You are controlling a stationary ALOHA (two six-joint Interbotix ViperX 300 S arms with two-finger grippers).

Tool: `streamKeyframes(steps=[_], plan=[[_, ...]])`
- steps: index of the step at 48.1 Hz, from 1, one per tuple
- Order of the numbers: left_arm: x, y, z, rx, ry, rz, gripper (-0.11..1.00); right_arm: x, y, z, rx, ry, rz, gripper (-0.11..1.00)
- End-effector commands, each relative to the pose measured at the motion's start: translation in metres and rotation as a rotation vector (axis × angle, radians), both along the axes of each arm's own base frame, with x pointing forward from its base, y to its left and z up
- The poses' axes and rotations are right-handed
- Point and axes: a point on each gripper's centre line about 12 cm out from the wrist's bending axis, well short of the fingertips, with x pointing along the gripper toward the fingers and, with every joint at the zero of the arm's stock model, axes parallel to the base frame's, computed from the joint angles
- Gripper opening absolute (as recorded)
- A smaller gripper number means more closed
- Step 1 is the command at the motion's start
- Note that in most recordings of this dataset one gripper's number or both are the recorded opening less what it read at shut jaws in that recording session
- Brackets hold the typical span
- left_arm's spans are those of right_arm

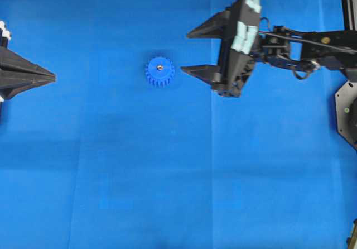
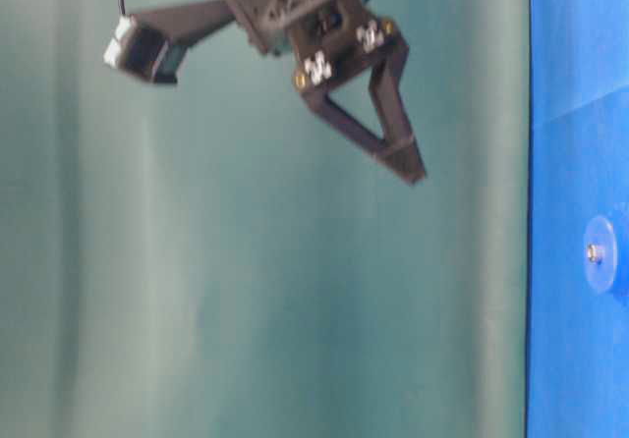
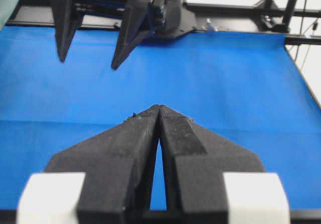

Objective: Insert the shaft placed at a random location into the center hole of the small gear at another random location.
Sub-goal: 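Open the right gripper and retract it up and to the right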

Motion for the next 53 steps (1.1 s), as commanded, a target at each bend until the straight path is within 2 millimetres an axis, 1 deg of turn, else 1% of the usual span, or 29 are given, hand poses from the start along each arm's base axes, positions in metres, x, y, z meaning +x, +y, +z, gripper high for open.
streamKeyframes(steps=[1, 9, 18, 53], plan=[[0.001, 0.000, 0.004, 0.001, -0.014, 0.000, 0.00, -0.011, 0.004, 0.013, -0.004, -0.041, 0.006, 0.83], [0.000, 0.000, 0.006, 0.000, -0.021, 0.000, 0.00, -0.033, 0.008, 0.014, -0.004, -0.057, 0.003, 0.83], [0.000, 0.000, 0.006, 0.000, -0.021, 0.000, 0.00, -0.044, 0.009, 0.017, -0.007, -0.075, 0.002, 0.83], [-0.001, 0.000, 0.005, -0.002, -0.018, 0.000, 0.00, -0.043, 0.009, 0.017, -0.006, -0.075, 0.001, 0.83]])
